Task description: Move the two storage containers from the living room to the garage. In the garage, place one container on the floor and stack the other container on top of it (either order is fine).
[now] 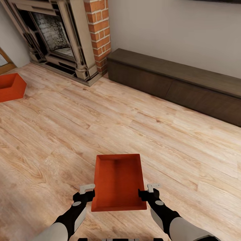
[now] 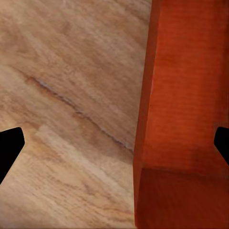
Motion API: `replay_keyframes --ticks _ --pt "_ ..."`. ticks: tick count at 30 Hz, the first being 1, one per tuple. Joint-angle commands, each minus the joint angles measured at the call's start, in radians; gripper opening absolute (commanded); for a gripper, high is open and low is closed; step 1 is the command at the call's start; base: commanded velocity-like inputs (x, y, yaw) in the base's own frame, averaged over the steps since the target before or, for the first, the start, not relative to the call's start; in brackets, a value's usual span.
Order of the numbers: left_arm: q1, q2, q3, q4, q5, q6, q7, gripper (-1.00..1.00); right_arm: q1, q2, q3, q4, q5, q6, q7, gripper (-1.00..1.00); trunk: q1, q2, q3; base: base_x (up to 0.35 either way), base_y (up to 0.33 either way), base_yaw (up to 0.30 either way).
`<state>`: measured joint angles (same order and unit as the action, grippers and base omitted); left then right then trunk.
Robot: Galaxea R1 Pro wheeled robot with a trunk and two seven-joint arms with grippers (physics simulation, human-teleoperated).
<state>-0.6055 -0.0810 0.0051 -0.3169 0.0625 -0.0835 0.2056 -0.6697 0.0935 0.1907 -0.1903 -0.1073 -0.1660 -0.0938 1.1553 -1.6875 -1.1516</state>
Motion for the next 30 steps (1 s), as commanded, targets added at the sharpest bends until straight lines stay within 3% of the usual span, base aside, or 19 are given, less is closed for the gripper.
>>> replay_keyframes --ticks 1,18,30 --pt "0.000 -0.001 -0.001 0.001 0.006 -0.004 0.002 1.00 -0.001 -0.001 0.009 0.001 -0.011 -0.004 -0.004 1.00 0.004 -0.007 -0.004 0.000 0.000 0.000" --pt "0.000 -0.011 -0.009 0.011 -0.031 -0.002 0.002 1.00 -0.001 -0.001 0.010 0.002 -0.009 -0.005 -0.004 1.00 0.069 -0.126 -0.057 0.000 0.000 0.000" --pt "0.000 -0.012 -0.009 0.010 -0.035 -0.002 0.002 1.00 -0.001 -0.005 0.011 0.002 -0.005 -0.004 -0.004 1.00 0.115 -0.210 -0.095 0.000 0.000 0.000"
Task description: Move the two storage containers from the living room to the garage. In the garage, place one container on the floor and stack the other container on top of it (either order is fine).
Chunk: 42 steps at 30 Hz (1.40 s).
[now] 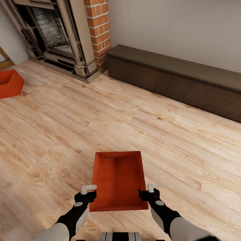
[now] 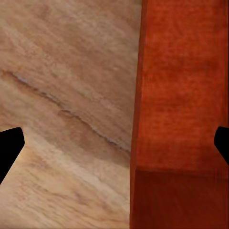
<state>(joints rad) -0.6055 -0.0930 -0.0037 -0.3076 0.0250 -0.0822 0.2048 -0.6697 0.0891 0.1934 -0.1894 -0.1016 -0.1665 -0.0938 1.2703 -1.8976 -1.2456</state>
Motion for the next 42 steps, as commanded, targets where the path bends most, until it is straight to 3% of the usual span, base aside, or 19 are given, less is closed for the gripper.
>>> replay_keyframes --ticks 1,13,42 --pt "0.000 -0.003 -0.001 0.001 0.002 -0.003 0.003 1.00 -0.001 -0.001 0.009 0.001 -0.010 -0.004 -0.004 1.00 0.004 -0.007 -0.004 0.000 0.000 0.000" --pt "0.000 -0.013 0.000 0.003 -0.024 -0.002 0.005 1.00 -0.001 -0.002 0.009 0.002 -0.009 -0.004 -0.004 1.00 0.050 -0.091 -0.041 0.000 0.000 0.000" --pt "0.000 -0.011 -0.001 -0.009 -0.024 -0.004 0.005 1.00 -0.001 -0.003 0.009 0.002 -0.009 -0.004 -0.004 1.00 0.157 -0.287 -0.129 0.000 0.000 0.000"
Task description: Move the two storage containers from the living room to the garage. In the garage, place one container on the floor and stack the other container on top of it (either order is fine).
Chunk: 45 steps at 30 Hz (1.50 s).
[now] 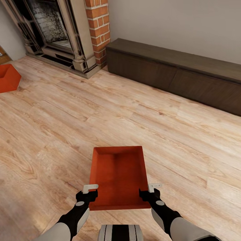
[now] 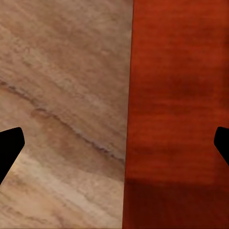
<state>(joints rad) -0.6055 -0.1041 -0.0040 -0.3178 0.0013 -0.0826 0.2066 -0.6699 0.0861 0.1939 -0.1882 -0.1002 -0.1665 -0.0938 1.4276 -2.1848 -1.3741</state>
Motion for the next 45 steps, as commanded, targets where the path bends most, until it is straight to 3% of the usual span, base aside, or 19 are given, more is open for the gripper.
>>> replay_keyframes --ticks 1,13,21,45 --pt "0.000 0.000 -0.001 0.001 0.001 -0.003 0.004 1.00 -0.001 0.000 0.009 0.001 -0.010 -0.004 -0.004 1.00 0.000 0.000 0.000 0.000 0.000 0.000" --pt "0.000 0.000 -0.001 -0.001 0.002 -0.003 0.004 1.00 0.000 0.000 0.009 0.001 -0.011 -0.004 -0.004 1.00 0.000 0.000 0.000 0.000 0.000 0.000" --pt "0.000 0.000 0.000 0.000 0.003 -0.003 0.004 1.00 -0.001 -0.002 0.009 0.001 -0.011 -0.004 -0.004 1.00 0.031 -0.056 -0.026 0.000 0.000 0.000" --pt "0.000 0.001 0.000 -0.001 0.003 -0.001 0.003 1.00 0.000 0.001 0.007 0.001 -0.016 -0.005 -0.004 1.00 0.031 -0.056 -0.026 0.000 0.000 0.000"
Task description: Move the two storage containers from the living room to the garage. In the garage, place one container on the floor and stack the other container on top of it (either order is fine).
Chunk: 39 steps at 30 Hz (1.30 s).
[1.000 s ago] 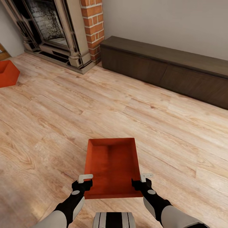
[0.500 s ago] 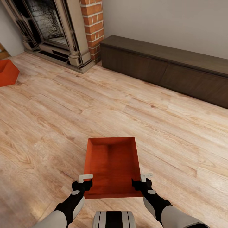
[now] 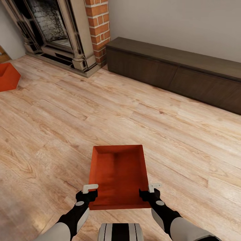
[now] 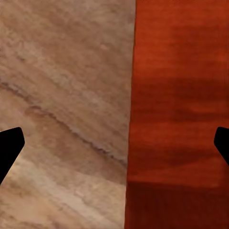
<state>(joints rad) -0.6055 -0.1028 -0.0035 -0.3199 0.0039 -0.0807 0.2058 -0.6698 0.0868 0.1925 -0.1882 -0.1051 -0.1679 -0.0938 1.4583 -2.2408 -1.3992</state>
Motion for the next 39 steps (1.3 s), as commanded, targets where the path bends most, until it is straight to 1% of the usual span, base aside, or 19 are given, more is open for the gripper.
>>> replay_keyframes --ticks 1,2,3,10,17,25,39 --pt "0.000 0.000 0.000 0.001 0.001 -0.002 0.003 1.00 -0.001 0.000 0.009 0.001 -0.011 -0.004 -0.004 1.00 0.000 0.000 0.000 0.000 0.000 0.000" --pt "0.000 0.000 0.000 0.001 0.001 -0.001 0.003 1.00 -0.001 0.000 0.009 0.001 -0.011 -0.004 -0.004 1.00 0.000 0.000 0.000 0.000 0.000 0.000" --pt "0.000 -0.001 0.000 0.003 0.001 0.001 0.004 -1.00 -0.001 0.000 0.008 0.001 -0.011 -0.004 -0.005 -1.00 0.000 0.000 0.000 0.000 0.000 0.000" --pt "0.000 0.000 0.001 0.004 0.002 0.001 0.003 -1.00 -0.001 -0.002 0.008 0.001 -0.011 -0.005 -0.006 -1.00 0.000 0.000 0.000 0.000 0.000 0.000" --pt "0.000 0.000 0.006 0.004 0.012 0.001 -0.001 -1.00 -0.001 -0.004 0.008 0.001 -0.010 -0.005 -0.006 -1.00 0.000 0.000 0.000 0.000 0.000 0.000" --pt "0.000 -0.001 0.008 0.004 0.012 0.002 0.000 -1.00 -0.001 -0.005 0.008 0.001 -0.008 -0.004 -0.006 -1.00 0.000 0.000 0.000 0.000 0.000 0.000" --pt "0.000 -0.001 0.010 0.004 0.012 -0.001 0.004 -1.00 -0.001 -0.006 0.008 0.001 -0.007 -0.002 -0.006 -1.00 -0.054 0.098 0.043 0.000 0.000 0.000"
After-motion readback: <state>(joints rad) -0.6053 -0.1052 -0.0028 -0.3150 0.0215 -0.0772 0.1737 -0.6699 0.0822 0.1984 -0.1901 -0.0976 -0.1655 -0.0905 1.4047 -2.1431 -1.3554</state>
